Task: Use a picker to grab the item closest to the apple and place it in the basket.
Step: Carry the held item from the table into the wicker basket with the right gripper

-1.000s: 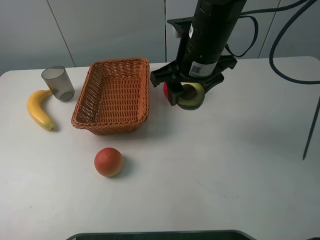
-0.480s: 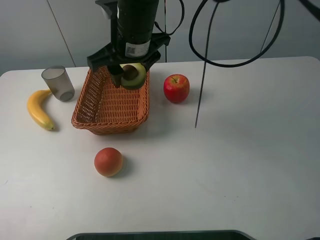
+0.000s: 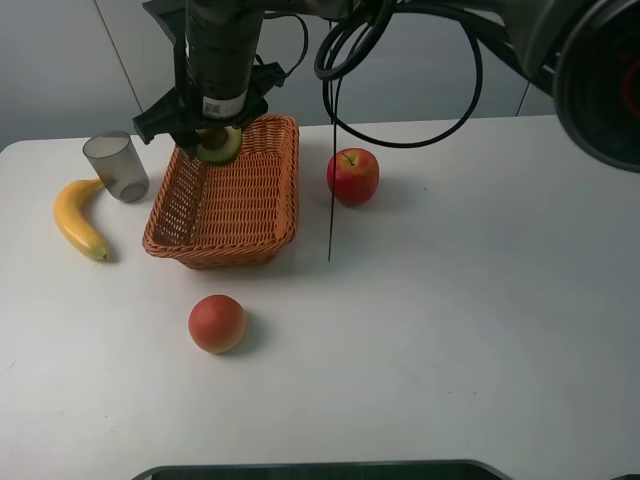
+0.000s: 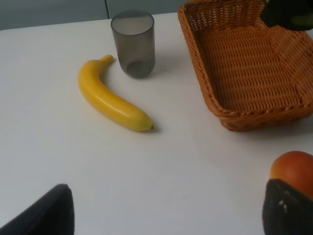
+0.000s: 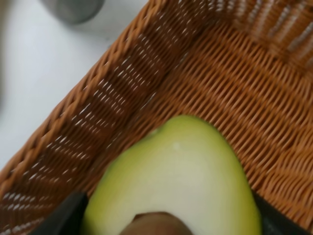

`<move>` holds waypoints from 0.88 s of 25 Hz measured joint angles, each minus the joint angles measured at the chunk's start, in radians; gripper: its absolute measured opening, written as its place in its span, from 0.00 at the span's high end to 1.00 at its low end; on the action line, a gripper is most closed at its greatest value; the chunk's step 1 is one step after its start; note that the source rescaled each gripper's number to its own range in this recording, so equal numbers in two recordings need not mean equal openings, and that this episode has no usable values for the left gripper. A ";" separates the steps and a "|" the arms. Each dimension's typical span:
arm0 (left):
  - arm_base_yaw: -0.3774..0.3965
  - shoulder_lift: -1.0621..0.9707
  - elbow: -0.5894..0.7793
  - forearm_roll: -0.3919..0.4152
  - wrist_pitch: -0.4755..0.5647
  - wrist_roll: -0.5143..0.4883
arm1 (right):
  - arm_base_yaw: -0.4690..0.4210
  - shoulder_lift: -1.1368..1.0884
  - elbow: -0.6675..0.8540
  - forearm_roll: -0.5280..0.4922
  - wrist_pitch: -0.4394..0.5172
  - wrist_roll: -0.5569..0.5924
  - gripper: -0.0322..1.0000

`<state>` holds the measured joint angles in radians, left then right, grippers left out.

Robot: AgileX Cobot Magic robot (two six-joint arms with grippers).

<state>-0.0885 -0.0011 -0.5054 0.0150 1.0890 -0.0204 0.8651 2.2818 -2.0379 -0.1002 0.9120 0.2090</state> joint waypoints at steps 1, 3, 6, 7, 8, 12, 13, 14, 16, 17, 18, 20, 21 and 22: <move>0.000 0.000 0.000 0.000 0.000 0.000 | 0.000 0.005 0.000 -0.015 -0.014 0.002 0.95; 0.000 0.000 0.000 0.000 0.000 0.000 | -0.002 0.018 0.000 -0.024 -0.048 0.007 0.95; 0.000 0.000 0.000 0.000 0.000 0.000 | -0.012 0.044 0.000 -0.045 -0.106 0.016 0.95; 0.000 0.000 0.000 0.000 0.000 0.000 | -0.016 0.050 0.000 -0.054 -0.117 0.020 0.95; 0.000 0.000 0.000 0.000 0.000 0.000 | -0.018 0.058 0.000 -0.066 -0.126 0.025 0.95; 0.000 0.000 0.000 0.000 0.000 0.000 | -0.018 0.092 0.000 -0.075 -0.161 0.040 0.95; 0.000 0.000 0.000 0.000 0.000 0.000 | -0.018 0.100 0.000 -0.075 -0.168 0.045 0.95; 0.000 0.000 0.000 0.000 0.000 0.000 | -0.018 0.108 0.000 -0.075 -0.176 0.047 0.95; 0.000 0.000 0.000 0.000 0.000 0.000 | -0.018 0.119 0.011 -0.075 -0.203 0.049 0.95; 0.000 0.000 0.000 0.000 0.000 0.000 | -0.018 0.122 0.020 -0.075 -0.226 0.049 0.95; 0.000 0.000 0.000 0.000 0.000 0.000 | -0.018 0.128 0.025 -0.075 -0.235 0.049 0.95; 0.000 0.000 0.000 0.000 0.000 0.000 | -0.018 0.141 0.029 -0.075 -0.252 0.051 0.95; 0.000 0.000 0.000 0.000 0.000 0.000 | -0.018 0.148 0.030 -0.075 -0.256 0.051 0.95; 0.000 0.000 0.000 0.000 0.000 0.000 | -0.018 0.155 0.032 -0.075 -0.263 0.051 0.95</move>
<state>-0.0885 -0.0011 -0.5054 0.0150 1.0890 -0.0204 0.8470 2.4373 -2.0055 -0.1757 0.6489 0.2600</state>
